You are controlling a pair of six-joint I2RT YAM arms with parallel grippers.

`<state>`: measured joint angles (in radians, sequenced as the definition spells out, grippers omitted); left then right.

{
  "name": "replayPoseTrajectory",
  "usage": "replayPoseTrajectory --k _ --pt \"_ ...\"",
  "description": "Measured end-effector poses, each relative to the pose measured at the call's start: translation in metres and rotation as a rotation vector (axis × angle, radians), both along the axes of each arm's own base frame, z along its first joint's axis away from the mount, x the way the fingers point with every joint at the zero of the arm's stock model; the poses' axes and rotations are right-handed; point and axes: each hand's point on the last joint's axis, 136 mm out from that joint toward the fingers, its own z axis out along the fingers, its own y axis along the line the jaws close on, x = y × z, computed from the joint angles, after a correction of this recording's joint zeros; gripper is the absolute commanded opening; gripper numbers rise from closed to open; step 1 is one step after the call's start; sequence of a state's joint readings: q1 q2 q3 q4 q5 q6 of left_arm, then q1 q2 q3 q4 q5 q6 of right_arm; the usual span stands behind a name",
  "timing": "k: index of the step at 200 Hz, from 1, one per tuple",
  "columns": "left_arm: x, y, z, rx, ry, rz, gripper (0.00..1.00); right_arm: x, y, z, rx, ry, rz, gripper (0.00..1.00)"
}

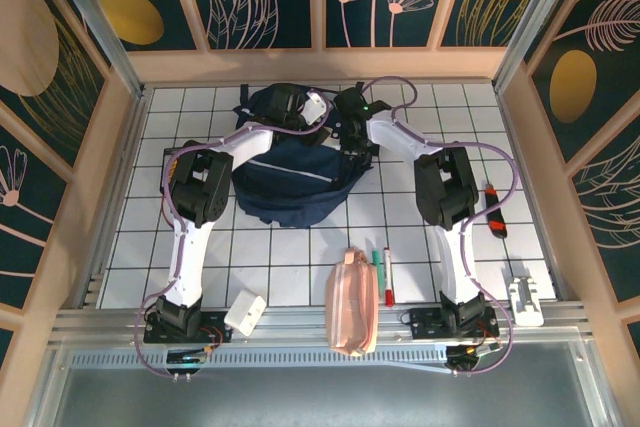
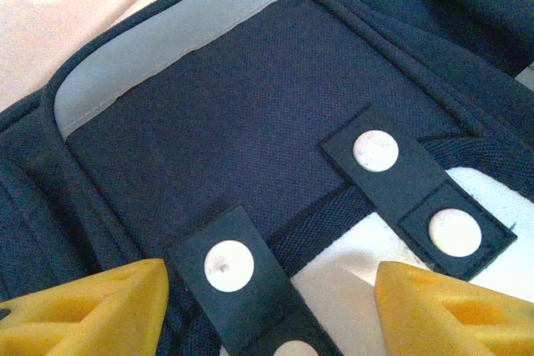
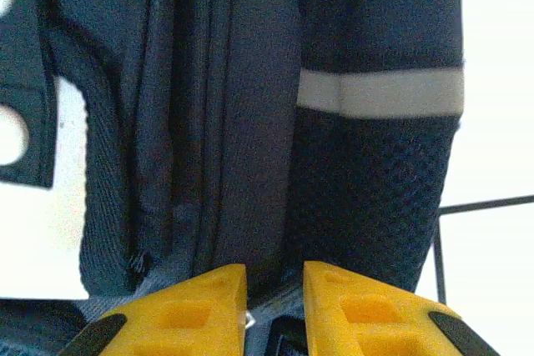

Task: Pack the student bag
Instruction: Unzip the student bag at the top-center of the table.

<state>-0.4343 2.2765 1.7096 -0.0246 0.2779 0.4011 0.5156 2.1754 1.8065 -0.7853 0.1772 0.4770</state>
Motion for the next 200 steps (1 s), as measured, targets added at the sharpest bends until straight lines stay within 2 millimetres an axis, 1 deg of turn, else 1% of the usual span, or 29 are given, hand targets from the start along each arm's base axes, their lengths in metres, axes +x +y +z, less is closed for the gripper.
replayPoseTrajectory --k 26,46,54,64,69,90,102,123,136,150,170,186,200 --pt "0.000 0.001 0.000 0.001 0.004 0.006 0.66 0.016 0.000 0.003 -0.012 -0.018 0.004 0.07" --pt "0.001 0.002 0.000 0.001 0.007 0.015 0.65 0.022 0.002 0.001 -0.005 -0.018 0.007 0.07" --pt "0.001 0.002 0.000 0.001 0.010 0.018 0.65 0.021 0.003 0.000 0.004 -0.010 0.009 0.11" --pt "0.002 0.002 0.000 0.003 0.010 0.022 0.65 0.018 0.005 -0.001 0.020 0.004 0.007 0.22" --pt "0.002 0.002 0.000 0.003 0.011 0.025 0.65 0.017 0.006 -0.003 0.027 0.012 0.014 0.26" --pt "0.002 0.003 0.000 0.002 0.015 0.028 0.65 0.009 0.004 -0.014 0.040 0.049 0.023 0.30" --pt "0.002 0.003 -0.001 0.002 0.017 0.028 0.65 0.010 0.003 -0.017 0.066 0.062 0.058 0.32" --pt "0.001 0.003 -0.001 0.002 0.018 0.028 0.66 0.011 -0.002 -0.013 0.174 0.088 0.198 0.32" --pt "0.002 0.003 0.000 0.000 0.020 0.030 0.65 0.012 -0.010 -0.008 0.239 0.091 0.293 0.33" --pt "0.002 0.003 0.000 0.002 0.023 0.031 0.65 0.014 -0.018 -0.002 0.316 0.084 0.389 0.39" --pt "0.002 0.003 0.000 0.001 0.024 0.031 0.65 0.017 -0.027 0.006 0.386 0.043 0.531 0.39" --pt "0.002 0.003 0.000 0.000 0.025 0.033 0.65 0.014 -0.024 0.008 0.406 0.011 0.649 0.39" --pt "0.002 0.003 0.000 0.000 0.026 0.033 0.65 0.008 -0.016 0.009 0.409 -0.020 0.774 0.39"
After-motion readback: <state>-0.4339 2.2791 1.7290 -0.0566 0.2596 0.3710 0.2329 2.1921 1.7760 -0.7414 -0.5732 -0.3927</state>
